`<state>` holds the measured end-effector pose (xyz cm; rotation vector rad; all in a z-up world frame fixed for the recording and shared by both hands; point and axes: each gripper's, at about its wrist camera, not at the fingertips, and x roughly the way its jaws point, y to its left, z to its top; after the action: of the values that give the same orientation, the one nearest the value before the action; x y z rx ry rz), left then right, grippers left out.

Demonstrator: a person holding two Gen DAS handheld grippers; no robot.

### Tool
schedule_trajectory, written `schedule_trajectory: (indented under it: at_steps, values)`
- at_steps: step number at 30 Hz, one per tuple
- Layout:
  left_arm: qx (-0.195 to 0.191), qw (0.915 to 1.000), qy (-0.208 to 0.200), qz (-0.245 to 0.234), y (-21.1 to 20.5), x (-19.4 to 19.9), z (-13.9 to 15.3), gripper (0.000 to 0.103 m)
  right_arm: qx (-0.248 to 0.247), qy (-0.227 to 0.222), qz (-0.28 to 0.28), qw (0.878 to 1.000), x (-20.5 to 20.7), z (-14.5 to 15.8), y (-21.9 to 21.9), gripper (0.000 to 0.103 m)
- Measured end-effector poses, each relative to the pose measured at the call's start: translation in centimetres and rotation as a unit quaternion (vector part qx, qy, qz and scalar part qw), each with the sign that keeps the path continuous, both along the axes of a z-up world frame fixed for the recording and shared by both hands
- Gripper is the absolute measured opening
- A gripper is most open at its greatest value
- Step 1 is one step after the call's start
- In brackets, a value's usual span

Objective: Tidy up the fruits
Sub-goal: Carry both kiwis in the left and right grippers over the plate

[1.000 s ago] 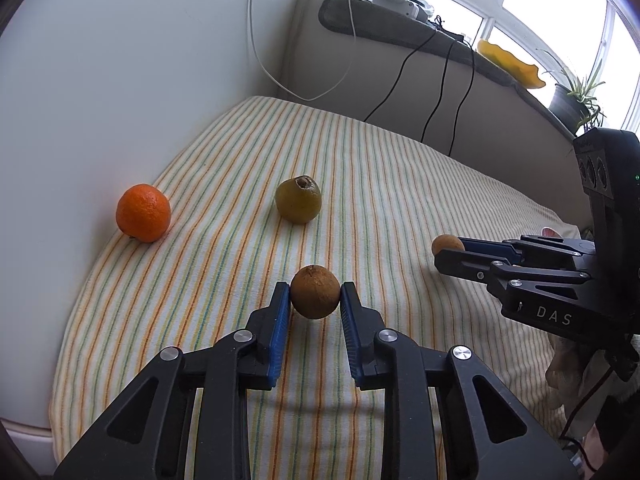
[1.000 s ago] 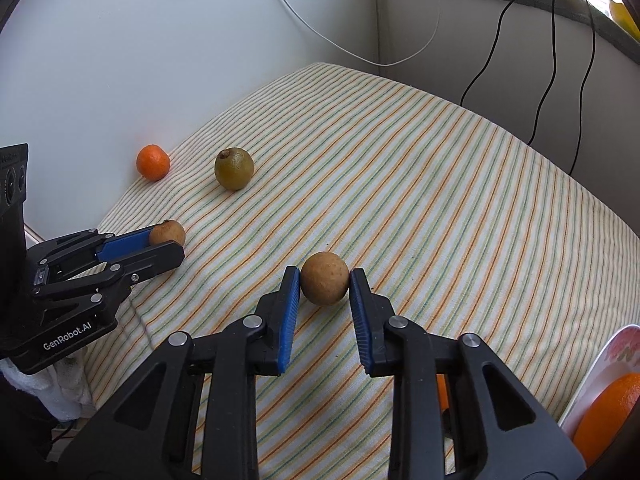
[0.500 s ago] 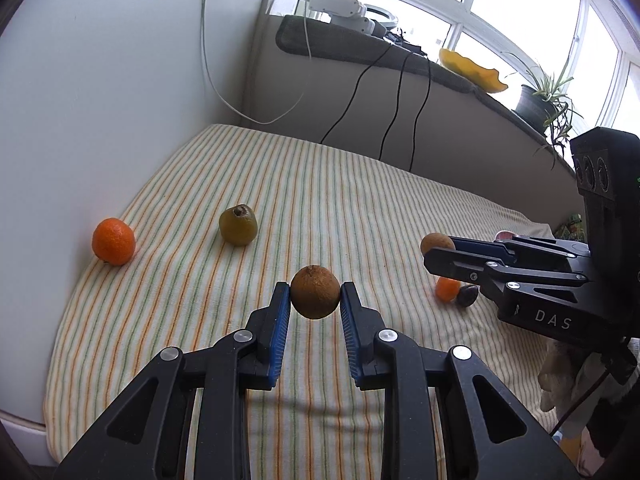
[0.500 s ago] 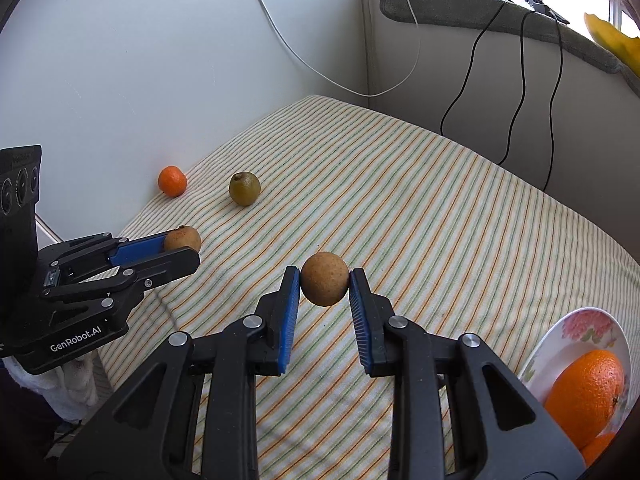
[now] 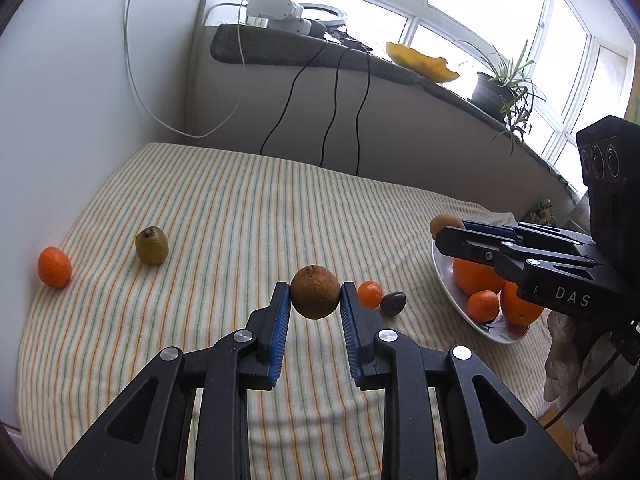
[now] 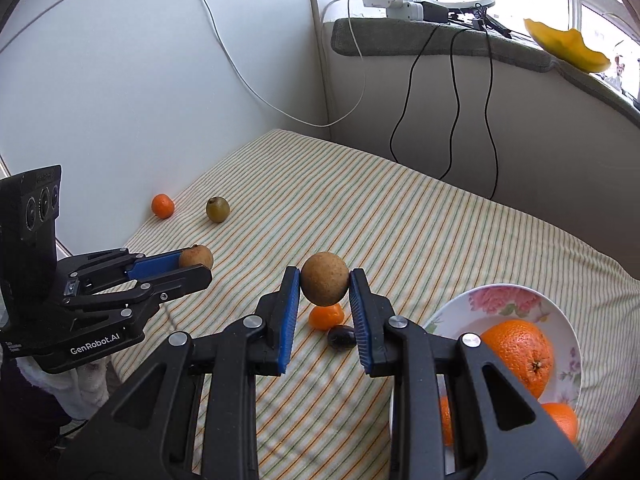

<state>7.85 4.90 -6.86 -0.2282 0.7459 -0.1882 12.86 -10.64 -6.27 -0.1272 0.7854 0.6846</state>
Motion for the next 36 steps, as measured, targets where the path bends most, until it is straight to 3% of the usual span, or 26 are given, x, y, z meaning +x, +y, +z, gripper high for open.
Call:
schedule_trajectory:
  at_steps: [14,36]
  values:
    - [-0.004,0.9974,-0.006,-0.071,-6.5,2.1,0.8,0.024,0.009,-0.012,-0.072,0.997,0.9,1.7,-8.6,0.026]
    - [0.003,0.9918,0.012,-0.127,-12.6,3.8,0.0,0.024,0.011,0.009,-0.153,0.988,2.6,-0.1,-17.9,0.026]
